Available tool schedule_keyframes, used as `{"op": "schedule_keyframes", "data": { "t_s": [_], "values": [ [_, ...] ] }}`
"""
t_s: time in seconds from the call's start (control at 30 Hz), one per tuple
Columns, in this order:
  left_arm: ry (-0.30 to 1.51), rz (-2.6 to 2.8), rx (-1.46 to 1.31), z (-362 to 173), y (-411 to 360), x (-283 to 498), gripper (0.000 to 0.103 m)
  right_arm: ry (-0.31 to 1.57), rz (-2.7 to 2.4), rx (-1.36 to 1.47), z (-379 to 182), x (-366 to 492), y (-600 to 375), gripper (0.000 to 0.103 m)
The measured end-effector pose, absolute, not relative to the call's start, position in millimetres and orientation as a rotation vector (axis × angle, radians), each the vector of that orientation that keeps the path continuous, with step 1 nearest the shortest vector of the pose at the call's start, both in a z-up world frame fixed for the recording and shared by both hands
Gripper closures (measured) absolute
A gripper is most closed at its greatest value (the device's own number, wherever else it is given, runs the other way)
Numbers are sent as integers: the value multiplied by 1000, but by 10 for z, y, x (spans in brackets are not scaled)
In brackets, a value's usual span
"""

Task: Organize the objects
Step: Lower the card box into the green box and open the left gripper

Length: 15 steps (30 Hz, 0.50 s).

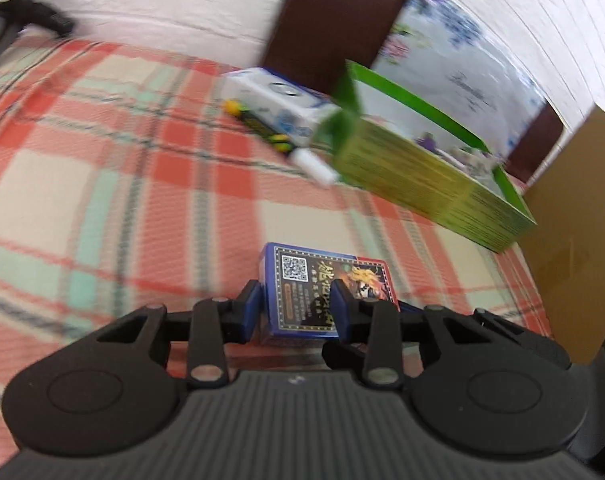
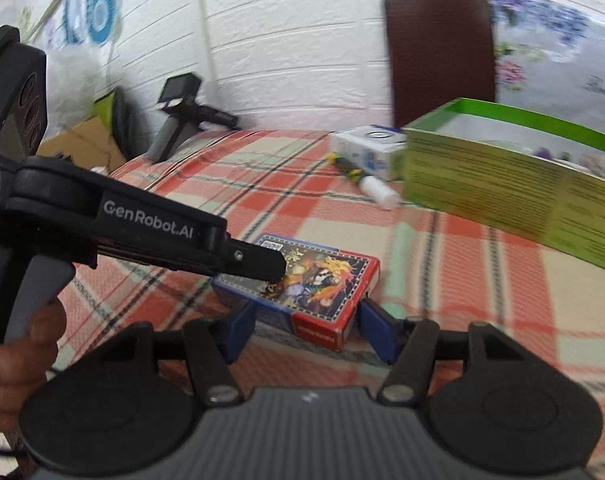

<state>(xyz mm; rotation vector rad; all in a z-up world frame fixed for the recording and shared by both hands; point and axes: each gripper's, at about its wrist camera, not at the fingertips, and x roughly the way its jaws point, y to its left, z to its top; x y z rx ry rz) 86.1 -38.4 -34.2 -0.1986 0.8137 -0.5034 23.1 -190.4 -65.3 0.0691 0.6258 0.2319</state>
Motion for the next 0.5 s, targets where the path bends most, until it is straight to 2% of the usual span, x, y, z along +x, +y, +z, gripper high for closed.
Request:
{"op": "schedule_keyframes", "data": {
  "t_s": [0.2, 0.5],
  "values": [
    [738, -613, -110, -44, -1038, 948, 63, 507, 90, 111, -470, 79, -2363, 44],
    [615, -742, -19, 333, -2064, 1318, 63, 363, -110, 142, -210, 293, -3164, 44]
  ]
}}
